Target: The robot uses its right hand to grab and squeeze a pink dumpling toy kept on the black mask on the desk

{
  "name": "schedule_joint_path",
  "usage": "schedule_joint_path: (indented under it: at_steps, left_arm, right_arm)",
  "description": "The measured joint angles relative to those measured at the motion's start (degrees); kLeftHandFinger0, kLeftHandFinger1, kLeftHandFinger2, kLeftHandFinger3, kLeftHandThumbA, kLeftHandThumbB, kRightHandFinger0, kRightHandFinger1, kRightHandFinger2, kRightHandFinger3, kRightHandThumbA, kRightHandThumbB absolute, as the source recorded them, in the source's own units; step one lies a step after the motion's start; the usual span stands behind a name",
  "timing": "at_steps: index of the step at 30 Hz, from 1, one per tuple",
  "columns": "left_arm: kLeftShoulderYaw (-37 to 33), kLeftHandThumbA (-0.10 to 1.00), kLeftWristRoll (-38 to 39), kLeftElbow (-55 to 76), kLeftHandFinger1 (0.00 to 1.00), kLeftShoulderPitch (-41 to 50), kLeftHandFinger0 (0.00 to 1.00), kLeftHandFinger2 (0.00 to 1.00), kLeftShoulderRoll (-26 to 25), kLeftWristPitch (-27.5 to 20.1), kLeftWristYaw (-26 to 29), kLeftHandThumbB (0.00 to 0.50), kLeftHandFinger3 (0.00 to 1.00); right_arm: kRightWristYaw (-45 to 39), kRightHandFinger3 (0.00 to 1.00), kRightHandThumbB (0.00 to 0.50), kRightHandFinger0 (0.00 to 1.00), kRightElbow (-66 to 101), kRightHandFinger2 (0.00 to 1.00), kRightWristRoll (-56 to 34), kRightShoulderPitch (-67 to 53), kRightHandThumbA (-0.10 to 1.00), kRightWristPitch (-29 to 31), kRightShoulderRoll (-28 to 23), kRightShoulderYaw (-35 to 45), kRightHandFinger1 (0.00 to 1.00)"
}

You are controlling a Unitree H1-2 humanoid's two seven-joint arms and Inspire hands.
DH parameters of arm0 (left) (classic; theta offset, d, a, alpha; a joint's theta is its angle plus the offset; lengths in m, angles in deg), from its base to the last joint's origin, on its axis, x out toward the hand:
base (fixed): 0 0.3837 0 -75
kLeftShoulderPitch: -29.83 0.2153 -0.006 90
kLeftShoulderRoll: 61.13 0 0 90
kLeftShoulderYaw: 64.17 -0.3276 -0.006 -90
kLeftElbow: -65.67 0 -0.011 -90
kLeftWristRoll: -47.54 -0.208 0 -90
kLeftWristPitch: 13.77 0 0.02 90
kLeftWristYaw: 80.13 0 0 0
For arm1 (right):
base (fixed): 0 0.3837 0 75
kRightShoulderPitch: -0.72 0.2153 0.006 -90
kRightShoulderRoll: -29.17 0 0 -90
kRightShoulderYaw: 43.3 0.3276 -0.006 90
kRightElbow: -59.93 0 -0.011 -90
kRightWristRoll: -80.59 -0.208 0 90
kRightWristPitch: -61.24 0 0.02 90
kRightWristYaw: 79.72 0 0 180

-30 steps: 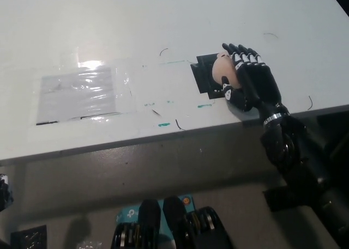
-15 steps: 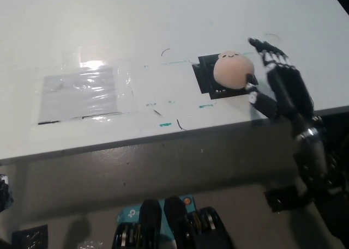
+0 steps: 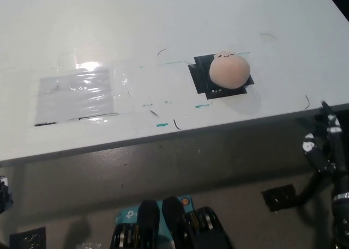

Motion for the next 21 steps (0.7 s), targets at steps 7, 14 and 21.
schedule_joint_path:
  at_steps: [7,14,21]
  left_arm:
    - [0.0,1.0,0.1,-0.1,0.04,0.0,0.0,0.14,0.2,0.0,0.0,0.5,0.14]
    - [0.0,1.0,0.1,-0.1,0.05,0.1,0.0,0.14,0.2,-0.2,0.0,0.5,0.12]
    - [0.0,1.0,0.1,-0.3,0.03,0.1,0.0,0.12,0.2,-0.3,0.0,0.5,0.13]
  right_arm:
    - [0.0,1.0,0.14,0.35,0.0,0.74,-7.5,0.0,-0.1,-0.3,3.9,5.2,0.51]
    - [0.0,1.0,0.119,0.24,-0.1,0.67,-9.5,0.1,-0.1,-0.3,3.9,4.7,0.38]
    - [0.0,1.0,0.111,0.29,-0.1,0.67,-10.9,0.1,-0.1,-0.4,3.9,4.7,0.43]
